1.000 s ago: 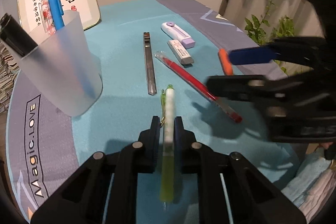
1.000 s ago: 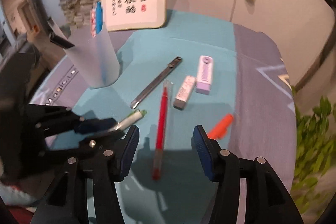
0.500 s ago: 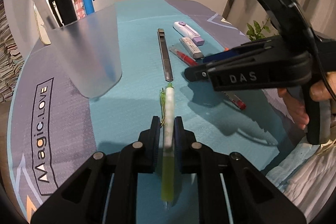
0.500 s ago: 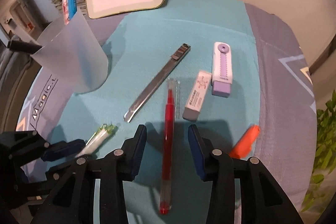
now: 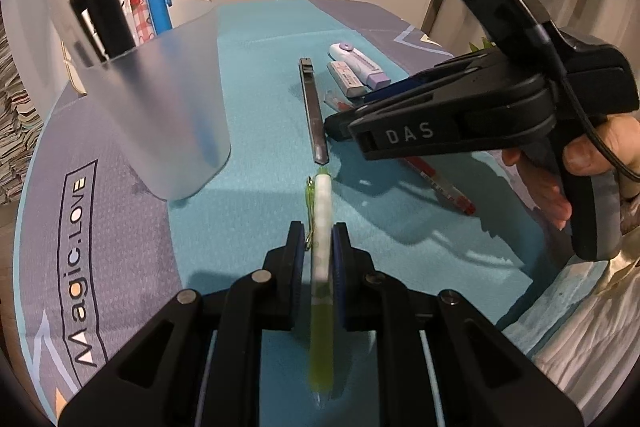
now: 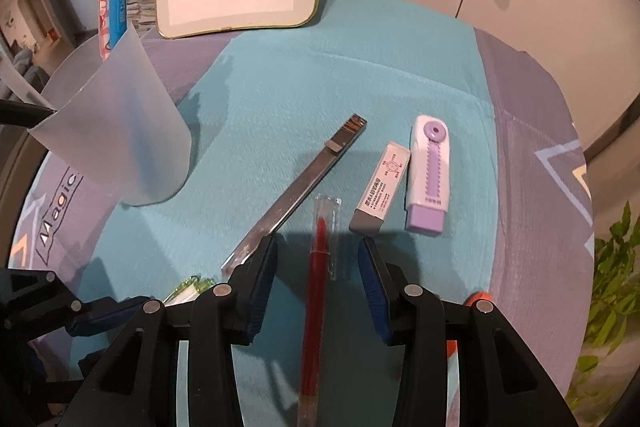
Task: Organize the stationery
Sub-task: 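Grasp and lift the red gel pen with the right gripper while the left lifts the green pen, then lower the pale green pen into the frosted cup and open the left gripper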
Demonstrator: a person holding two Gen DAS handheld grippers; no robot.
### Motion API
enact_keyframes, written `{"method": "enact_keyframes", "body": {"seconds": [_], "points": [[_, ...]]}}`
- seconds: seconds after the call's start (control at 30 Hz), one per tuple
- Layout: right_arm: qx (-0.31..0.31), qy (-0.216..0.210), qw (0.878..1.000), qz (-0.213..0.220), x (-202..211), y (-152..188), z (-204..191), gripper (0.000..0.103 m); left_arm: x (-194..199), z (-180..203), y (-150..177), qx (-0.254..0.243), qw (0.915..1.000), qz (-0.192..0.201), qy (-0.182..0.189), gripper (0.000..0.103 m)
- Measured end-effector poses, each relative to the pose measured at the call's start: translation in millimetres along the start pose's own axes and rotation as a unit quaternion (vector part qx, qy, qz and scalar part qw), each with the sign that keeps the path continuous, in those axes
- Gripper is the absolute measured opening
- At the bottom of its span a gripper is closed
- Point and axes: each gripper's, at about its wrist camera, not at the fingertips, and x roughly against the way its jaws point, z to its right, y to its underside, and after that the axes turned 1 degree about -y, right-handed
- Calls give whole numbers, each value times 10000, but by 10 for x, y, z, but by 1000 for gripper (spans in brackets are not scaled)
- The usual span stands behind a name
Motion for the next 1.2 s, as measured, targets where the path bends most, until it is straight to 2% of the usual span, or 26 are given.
{"method": "enact_keyframes", "body": {"seconds": [0.03,0.07,0.1,0.13,0.23,0.3,0.43,0.83,1.2], "points": [[2,-7,10000,-13,4,-3,-2,42,-7,5,-10,-6,10000,0,3,15],[7,-25,10000,-22,6,-5,-2,39,-18,9,-25,-15,10000,0,20,21],[15,-50,10000,-14,11,-6,-3,23,-30,15,-41,-21,10000,6,37,26],[9,-49,10000,-14,22,-1,1,15,-46,19,-54,-21,10000,13,50,27],[-246,-311,9992,-41,65,30,45,15,-79,14,-87,25,10000,34,42,26],[-355,-446,9984,66,143,68,68,15,-108,-13,-114,78,10000,25,15,11],[-456,-585,9965,388,387,139,114,15,-64,-47,-117,182,9998,51,38,10],[-458,-693,9885,1260,997,374,95,15,479,86,-192,114,9972,737,-76,10],[-425,-734,9779,1913,1414,488,38,15,903,186,-366,16,9899,1400,-239,10]]}}
